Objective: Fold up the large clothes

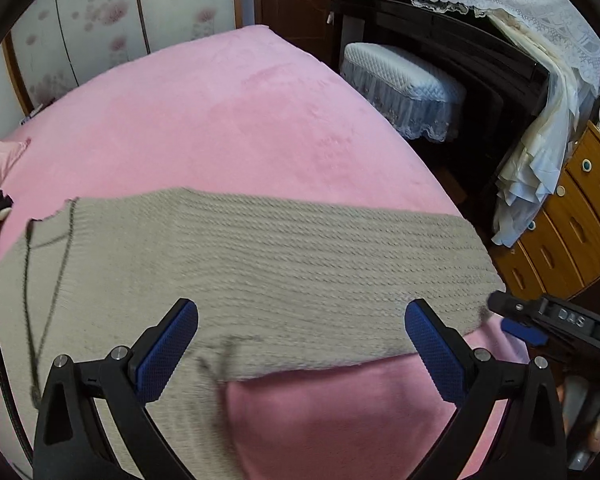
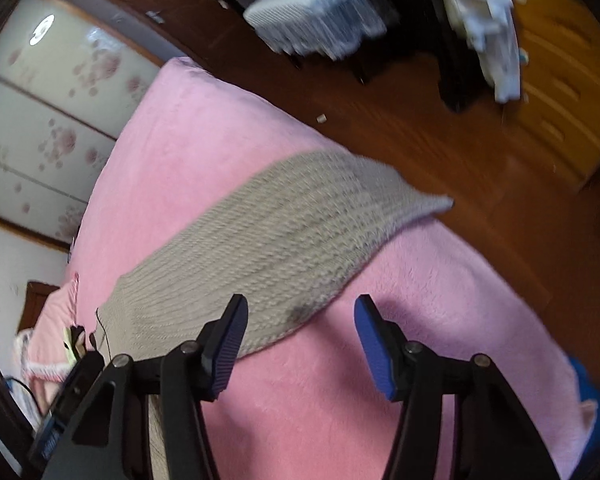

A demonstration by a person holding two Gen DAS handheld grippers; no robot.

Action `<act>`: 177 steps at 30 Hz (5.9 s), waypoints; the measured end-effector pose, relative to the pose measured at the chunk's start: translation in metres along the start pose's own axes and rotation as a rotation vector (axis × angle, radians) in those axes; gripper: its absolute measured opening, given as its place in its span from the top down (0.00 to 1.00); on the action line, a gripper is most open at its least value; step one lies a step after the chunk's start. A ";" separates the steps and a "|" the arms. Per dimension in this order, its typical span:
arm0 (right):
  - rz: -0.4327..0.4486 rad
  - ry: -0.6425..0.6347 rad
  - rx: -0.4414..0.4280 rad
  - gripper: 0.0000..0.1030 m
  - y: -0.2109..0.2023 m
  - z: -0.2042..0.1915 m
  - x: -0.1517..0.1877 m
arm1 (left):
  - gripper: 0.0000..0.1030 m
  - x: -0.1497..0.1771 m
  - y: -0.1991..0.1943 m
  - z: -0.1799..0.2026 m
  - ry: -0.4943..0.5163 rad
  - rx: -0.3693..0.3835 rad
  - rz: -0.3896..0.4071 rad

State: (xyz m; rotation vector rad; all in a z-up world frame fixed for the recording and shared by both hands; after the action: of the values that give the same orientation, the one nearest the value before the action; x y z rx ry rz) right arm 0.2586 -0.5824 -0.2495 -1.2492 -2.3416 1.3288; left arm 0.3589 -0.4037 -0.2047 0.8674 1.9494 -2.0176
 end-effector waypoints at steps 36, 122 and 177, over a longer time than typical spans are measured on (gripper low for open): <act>-0.053 -0.947 -0.025 0.85 0.103 -0.286 0.219 | 0.01 0.096 -0.076 -0.309 -0.313 -0.087 0.022; 0.081 -0.839 0.328 0.73 0.116 -0.231 0.196 | 0.76 0.132 0.014 -0.505 -0.667 0.038 0.023; -0.078 -0.699 0.020 0.70 0.009 -0.309 0.291 | 0.17 0.127 -0.173 -0.428 -0.291 -0.121 0.171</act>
State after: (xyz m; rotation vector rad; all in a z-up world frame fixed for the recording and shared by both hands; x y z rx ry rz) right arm 0.2373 -0.1720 -0.1444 -0.7399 -2.7467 1.9976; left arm 0.2788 0.0581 -0.1076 0.6470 1.7531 -1.7939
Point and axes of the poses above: each gripper's, at about its wrist camera, not at the fingertips, and y roughly the way its jaws point, z to its right, x to its underside, the point moved 6 cm from there along y, roughly the way its jaws point, and after that the axes turned 6 degrees about -x, right-handed, at the moved point
